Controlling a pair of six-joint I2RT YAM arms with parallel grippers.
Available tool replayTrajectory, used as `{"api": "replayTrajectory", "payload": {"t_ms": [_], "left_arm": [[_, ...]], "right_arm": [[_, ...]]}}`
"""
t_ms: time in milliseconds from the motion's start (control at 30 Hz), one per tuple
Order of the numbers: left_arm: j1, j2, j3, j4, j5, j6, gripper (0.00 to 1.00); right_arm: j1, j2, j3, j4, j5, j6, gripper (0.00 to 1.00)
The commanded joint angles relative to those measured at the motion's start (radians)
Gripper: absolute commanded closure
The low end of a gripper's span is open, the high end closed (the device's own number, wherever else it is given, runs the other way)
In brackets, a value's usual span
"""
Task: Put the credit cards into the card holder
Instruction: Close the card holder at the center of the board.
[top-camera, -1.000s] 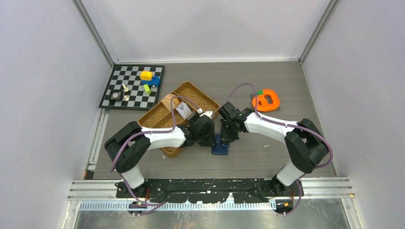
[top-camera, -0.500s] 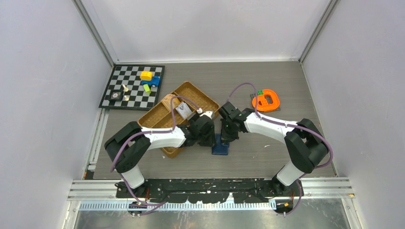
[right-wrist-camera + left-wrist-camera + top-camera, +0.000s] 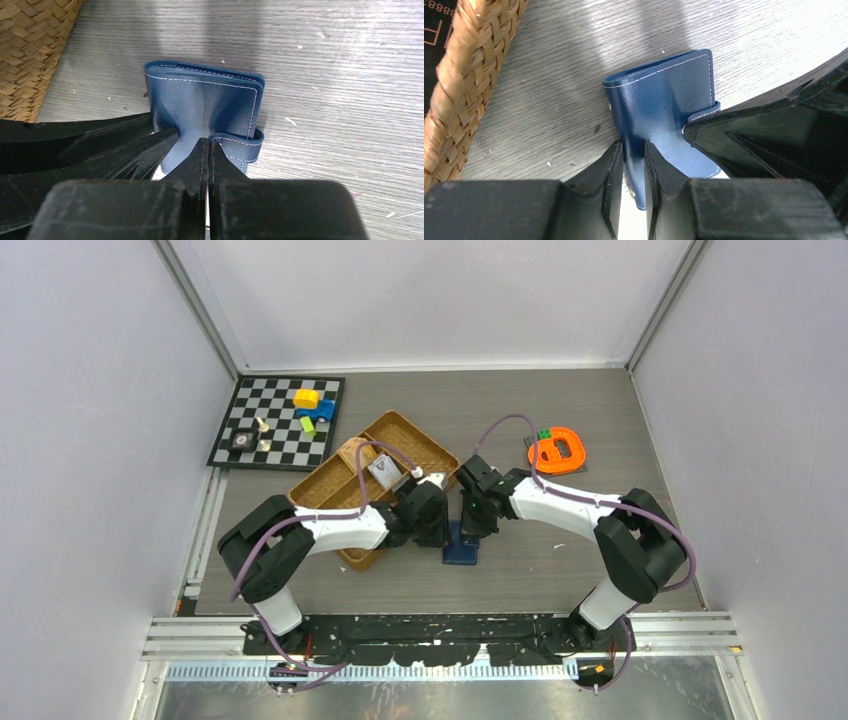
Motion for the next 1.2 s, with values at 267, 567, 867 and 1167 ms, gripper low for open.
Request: {"api": "replayTrajectory", "payload": {"t_ms": [267,567,867,1167], "left_arm": [[-0.006,0.003,-0.043,-0.109,-0.026,0.032,0.80],[-0.005,0.003,-0.043,-0.109,-0.027,0.030,0.80],[-0.005,-0.104,0.009,-0.145,-0.015,0.093,0.66],[0.046,-0.258,0.154,-0.286,-0.005,0.234,0.13]], "right_arm": [[0.047,0.049,-0.067,0.111,0.084,0.059,0.99],[0.083,0.059,-0.098,0.083,0.151,0.102,1.00],[0.059,-0.053,-0.001,0.024,0.159,0.048,0.86],[-0.109,-0.242,0.037,0.010,0.057,-0.085,0.39]]}}
